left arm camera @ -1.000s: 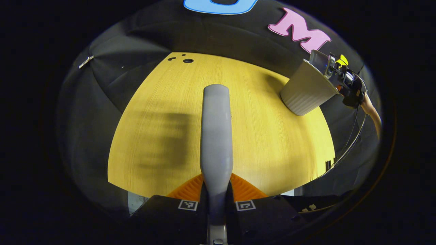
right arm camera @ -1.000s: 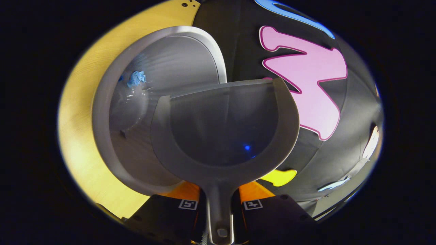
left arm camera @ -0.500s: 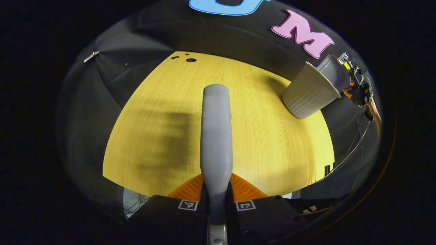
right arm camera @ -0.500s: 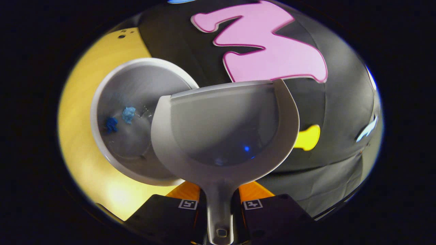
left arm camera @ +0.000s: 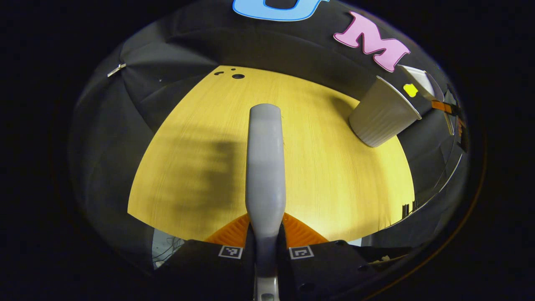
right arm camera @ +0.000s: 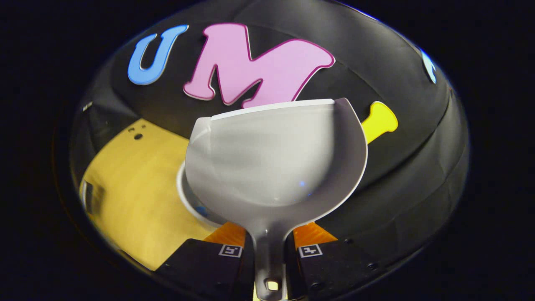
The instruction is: Pick up the small broom and dustpan from the desktop, sweep the trash into the dustpan with the broom, and then empty the trash into the garbage bin.
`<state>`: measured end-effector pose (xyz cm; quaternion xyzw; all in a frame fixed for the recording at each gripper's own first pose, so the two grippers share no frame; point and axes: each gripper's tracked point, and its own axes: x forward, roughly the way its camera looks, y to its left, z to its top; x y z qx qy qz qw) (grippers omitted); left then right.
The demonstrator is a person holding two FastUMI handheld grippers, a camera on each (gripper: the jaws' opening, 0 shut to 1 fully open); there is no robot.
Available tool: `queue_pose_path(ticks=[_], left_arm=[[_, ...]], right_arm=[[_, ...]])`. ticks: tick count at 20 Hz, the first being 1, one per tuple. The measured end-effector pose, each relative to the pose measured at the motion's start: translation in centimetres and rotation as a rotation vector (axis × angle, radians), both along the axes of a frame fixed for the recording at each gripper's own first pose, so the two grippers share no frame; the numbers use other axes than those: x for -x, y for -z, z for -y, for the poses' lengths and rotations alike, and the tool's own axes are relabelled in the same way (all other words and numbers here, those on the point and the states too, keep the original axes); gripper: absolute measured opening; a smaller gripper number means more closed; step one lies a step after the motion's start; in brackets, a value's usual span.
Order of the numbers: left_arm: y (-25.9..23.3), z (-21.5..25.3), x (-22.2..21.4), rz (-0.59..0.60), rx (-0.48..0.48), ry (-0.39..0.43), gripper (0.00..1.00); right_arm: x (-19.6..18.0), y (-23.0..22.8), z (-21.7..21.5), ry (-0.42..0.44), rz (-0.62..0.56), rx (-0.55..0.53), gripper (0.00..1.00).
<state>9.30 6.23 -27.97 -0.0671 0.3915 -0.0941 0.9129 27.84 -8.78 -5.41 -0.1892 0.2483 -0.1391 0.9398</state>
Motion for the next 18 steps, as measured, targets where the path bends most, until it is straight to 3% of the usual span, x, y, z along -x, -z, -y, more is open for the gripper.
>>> queue_pose_path(ticks=[4, 5, 6, 8, 14, 18], left_arm=[[0.9, -0.8, -0.1, 0.003, -0.015, -0.046, 0.26], [1.2, -1.0, -0.1, 0.003, -0.012, -0.06, 0.26], [1.7, -1.1, 0.0, 0.0, -0.003, -0.073, 0.26], [2.7, -1.4, 0.4, -0.009, 0.0, -0.1, 0.26], [3.9, -3.1, 1.1, 0.032, -0.138, -0.118, 0.26], [4.5, -3.7, 1.2, 0.035, -0.221, -0.097, 0.26]], right_arm=[[0.9, -0.5, -7.1, -0.138, 0.063, -0.149, 0.34], [1.3, -0.4, -9.2, -0.177, 0.066, -0.189, 0.39], [1.8, -0.3, -11.4, -0.214, 0.067, -0.227, 0.34], [3.2, 0.3, -15.6, -0.284, 0.058, -0.294, 0.34], [5.3, 8.9, -26.3, -0.388, -0.081, -0.467, 0.33], [7.6, 17.2, -29.7, -0.363, -0.235, -0.51, 0.34]])
